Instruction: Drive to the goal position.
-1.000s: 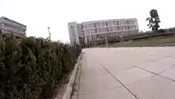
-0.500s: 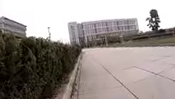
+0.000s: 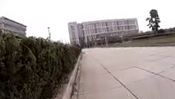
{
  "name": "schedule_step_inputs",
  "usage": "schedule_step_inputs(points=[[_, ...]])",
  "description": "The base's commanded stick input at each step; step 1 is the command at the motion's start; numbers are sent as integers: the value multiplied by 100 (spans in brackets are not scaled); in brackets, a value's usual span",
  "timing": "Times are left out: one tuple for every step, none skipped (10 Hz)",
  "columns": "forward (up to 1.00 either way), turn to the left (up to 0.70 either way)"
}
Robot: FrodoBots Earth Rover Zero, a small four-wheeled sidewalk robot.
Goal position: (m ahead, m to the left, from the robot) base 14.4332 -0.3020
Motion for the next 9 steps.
schedule_step_inputs(points=[[70, 0], [70, 0], [70, 0], [70, 0], [70, 0], [70, 0], [70, 0], [70, 0], [70, 0]])
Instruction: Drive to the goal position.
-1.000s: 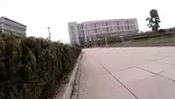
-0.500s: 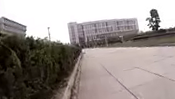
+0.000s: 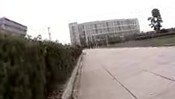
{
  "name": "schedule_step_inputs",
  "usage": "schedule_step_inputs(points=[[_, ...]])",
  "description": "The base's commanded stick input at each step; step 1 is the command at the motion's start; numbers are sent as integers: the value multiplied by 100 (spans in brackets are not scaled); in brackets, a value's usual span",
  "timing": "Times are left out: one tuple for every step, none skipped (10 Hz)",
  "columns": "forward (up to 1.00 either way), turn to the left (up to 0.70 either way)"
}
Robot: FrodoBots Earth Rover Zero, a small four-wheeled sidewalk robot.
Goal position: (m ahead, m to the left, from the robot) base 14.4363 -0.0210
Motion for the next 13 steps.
schedule_step_inputs(points=[[70, -5], [70, -25], [70, -35], [70, -35], [70, -13], [70, 0], [70, 0], [70, 0], [70, 0], [70, 0], [70, 0], [70, 0], [70, -6]])
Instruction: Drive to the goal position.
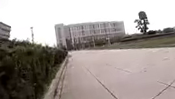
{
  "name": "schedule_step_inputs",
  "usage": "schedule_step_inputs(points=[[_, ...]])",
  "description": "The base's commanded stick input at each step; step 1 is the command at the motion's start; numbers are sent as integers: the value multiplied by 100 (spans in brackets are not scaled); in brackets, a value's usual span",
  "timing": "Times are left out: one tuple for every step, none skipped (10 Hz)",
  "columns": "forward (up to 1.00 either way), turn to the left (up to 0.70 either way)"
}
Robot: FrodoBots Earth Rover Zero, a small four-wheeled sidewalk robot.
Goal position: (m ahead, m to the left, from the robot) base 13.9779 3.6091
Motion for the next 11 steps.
schedule_step_inputs(points=[[70, -31], [70, -35], [70, -35], [70, -35], [70, -35], [70, -13], [70, 0], [70, 0], [70, 0], [70, 0], [70, 0]])
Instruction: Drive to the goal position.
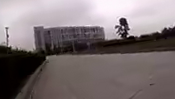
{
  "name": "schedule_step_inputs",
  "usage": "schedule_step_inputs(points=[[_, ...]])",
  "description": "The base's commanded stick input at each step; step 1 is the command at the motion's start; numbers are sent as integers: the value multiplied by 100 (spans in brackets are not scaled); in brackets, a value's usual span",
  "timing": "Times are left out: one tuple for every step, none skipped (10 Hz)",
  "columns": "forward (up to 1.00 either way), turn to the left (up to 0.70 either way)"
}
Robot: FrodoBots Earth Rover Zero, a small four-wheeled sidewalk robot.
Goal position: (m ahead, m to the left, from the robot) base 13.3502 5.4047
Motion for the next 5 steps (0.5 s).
schedule_step_inputs(points=[[70, 0], [70, 0], [70, 0], [70, 0], [70, 0]])
